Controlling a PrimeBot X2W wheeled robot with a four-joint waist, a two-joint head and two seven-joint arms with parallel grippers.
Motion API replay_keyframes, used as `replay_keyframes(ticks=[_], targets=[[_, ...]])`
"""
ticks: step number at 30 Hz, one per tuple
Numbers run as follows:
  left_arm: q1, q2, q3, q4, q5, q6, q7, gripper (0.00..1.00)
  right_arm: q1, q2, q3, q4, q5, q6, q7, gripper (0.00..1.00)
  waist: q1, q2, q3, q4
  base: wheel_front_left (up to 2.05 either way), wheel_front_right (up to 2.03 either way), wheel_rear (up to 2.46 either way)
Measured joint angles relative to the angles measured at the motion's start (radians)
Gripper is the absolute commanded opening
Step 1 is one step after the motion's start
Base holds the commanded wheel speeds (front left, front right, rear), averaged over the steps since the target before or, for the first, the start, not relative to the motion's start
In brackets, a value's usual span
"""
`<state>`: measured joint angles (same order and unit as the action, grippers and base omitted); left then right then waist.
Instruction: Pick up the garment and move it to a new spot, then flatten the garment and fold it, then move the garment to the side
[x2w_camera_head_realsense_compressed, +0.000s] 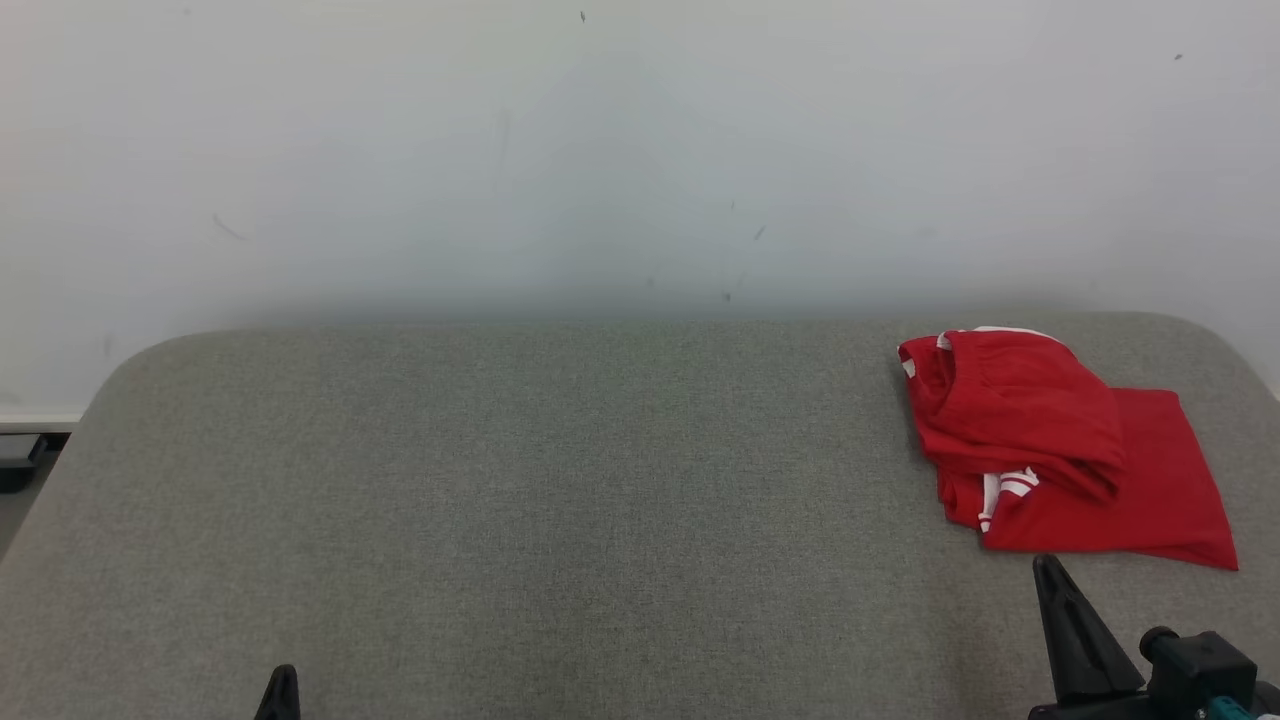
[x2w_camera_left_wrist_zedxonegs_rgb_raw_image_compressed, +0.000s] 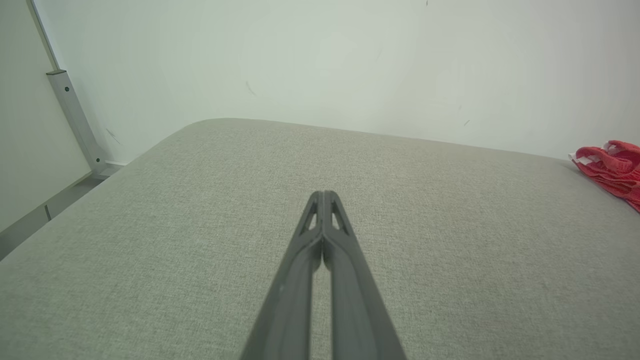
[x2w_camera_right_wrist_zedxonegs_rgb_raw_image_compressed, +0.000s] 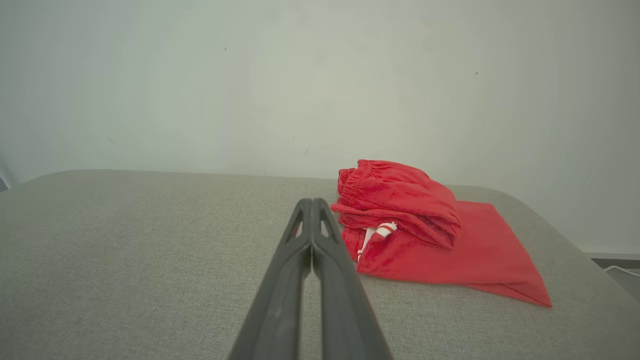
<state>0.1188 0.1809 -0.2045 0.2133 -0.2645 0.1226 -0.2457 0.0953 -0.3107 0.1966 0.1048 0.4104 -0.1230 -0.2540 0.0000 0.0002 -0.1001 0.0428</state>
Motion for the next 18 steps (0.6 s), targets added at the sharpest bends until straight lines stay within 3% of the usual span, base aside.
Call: replay_keyframes(ticks=[8, 18], targets=[[-0.001, -0.01, 0.025, 0.013, -0.055, -0.012, 0.026, 0.0, -0.001, 0.016, -0.023, 0.017, 0.059, 0.012, 0.027, 0.0, 0.0, 0.0, 0.006, -0.002, 0.0, 0.0, 0.0], [-0.012, -0.023, 0.054, 0.027, -0.207, -0.037, 0.063, 0.0, -0.009, 0.044, -0.058, 0.031, 0.186, 0.037, 0.066, 0.0, 0.0, 0.0, 0.017, -0.007, 0.0, 0.0, 0.0]])
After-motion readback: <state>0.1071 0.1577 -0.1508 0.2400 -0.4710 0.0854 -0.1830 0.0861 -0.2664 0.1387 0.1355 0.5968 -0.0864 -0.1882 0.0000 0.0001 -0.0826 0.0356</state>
